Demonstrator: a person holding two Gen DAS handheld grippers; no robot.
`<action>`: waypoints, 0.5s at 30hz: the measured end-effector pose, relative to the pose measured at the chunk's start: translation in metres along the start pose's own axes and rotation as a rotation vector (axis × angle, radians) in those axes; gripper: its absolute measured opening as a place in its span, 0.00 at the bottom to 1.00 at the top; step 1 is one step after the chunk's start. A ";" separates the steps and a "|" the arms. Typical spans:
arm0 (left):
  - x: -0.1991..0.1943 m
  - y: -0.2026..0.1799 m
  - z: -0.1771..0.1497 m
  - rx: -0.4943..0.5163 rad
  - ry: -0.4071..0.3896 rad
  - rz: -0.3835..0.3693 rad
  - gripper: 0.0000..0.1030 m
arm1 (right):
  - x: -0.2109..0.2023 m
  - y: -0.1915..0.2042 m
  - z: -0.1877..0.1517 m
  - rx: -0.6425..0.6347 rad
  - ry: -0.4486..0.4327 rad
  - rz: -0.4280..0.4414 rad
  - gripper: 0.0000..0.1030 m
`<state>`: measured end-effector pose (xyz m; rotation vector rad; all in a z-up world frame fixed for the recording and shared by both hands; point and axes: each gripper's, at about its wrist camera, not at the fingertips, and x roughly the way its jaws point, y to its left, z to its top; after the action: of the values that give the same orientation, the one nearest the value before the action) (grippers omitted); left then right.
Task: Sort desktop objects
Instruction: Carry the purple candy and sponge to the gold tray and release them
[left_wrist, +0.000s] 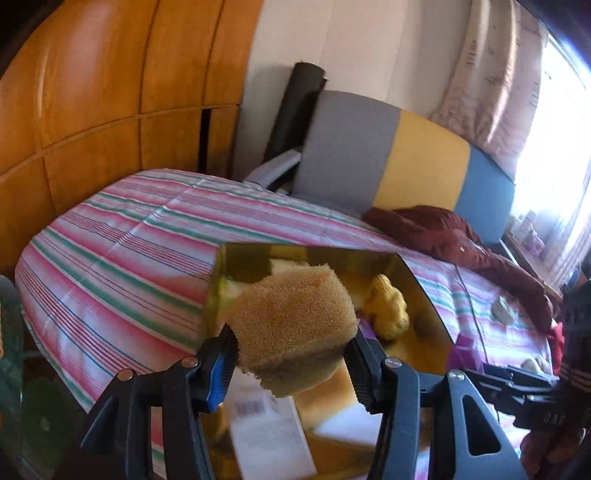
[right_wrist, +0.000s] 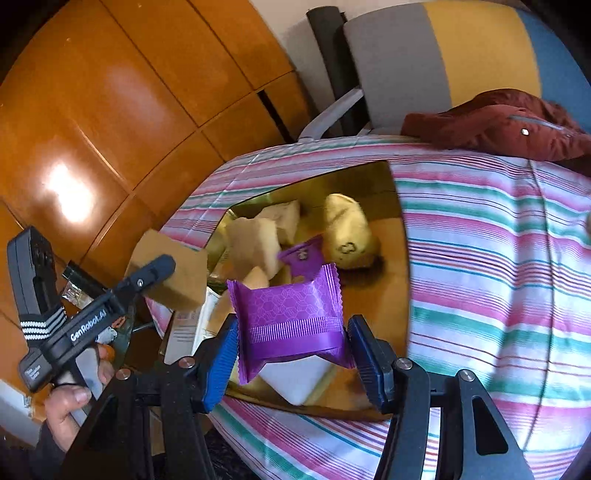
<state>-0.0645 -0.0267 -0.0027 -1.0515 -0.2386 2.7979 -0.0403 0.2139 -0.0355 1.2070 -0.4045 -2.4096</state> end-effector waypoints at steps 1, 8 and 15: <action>0.002 0.004 0.003 -0.006 -0.006 0.007 0.52 | 0.004 0.003 0.004 -0.003 0.005 0.006 0.58; 0.034 0.023 0.016 -0.029 0.040 0.047 0.52 | 0.030 0.011 0.030 0.023 0.029 0.041 0.58; 0.062 0.021 0.004 -0.009 0.135 0.019 0.54 | 0.053 0.023 0.062 0.062 0.027 0.071 0.64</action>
<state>-0.1147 -0.0356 -0.0430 -1.2442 -0.2277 2.7299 -0.1134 0.1726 -0.0264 1.2291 -0.5083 -2.3341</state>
